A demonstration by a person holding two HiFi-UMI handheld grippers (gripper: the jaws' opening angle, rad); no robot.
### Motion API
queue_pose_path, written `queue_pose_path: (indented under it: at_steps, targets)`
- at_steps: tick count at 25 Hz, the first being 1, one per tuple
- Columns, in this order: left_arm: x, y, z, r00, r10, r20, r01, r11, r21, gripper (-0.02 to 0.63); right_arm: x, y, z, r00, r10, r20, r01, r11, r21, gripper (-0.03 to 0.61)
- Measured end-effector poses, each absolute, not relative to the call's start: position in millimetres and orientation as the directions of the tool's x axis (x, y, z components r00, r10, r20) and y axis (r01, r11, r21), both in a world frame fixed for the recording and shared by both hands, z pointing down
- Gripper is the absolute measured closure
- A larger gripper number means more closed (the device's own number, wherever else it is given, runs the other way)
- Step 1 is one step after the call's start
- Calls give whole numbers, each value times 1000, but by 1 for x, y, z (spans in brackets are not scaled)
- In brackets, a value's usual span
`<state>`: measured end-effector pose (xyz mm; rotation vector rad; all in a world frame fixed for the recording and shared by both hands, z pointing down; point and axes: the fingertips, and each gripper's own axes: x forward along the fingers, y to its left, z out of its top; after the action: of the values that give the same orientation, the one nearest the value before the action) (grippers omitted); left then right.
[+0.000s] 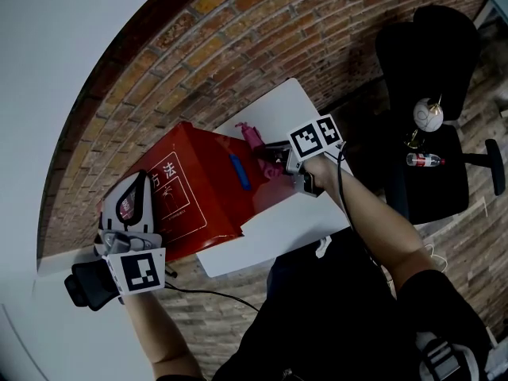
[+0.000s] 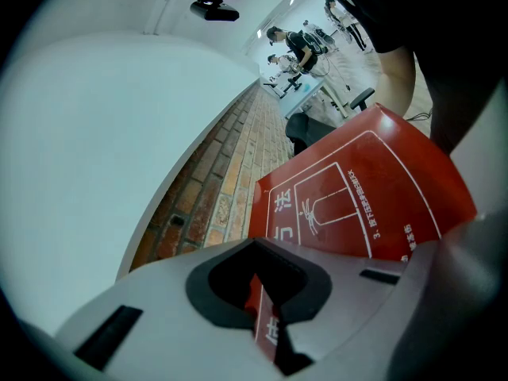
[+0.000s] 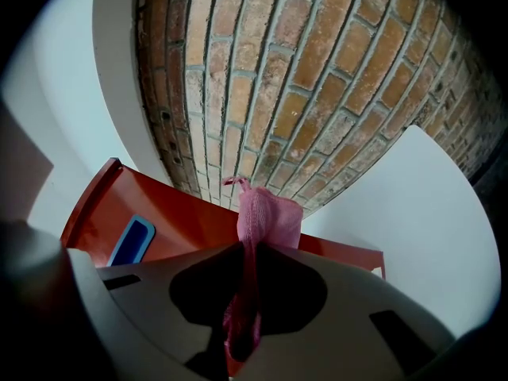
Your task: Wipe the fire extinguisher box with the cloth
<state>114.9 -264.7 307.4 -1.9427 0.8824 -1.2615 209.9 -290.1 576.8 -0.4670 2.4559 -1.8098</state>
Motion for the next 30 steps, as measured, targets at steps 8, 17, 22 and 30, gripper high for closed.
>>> queue_pose_path:
  at_steps: [8,17,22,30]
  targets:
    - [113,-266,308,304,-814,494,-190,-560,-806,589,209,-292,593,-953,-279,122,-196,256,-947,517]
    - [113,-266,309,300,-814,498,-190,-562,-805,589,209,-293,616,-954,-268,135,-201,239,-950,517]
    - [113,-266,308,295,-816,498,-194,-561,-805,589,208,-292,634,-954,-257,152,-212,226,-951,517]
    - [112,-266,309,287,-817,500,-198,-561,-804,589,207,-295,659,-956,-250,153,-209,215,-954,516]
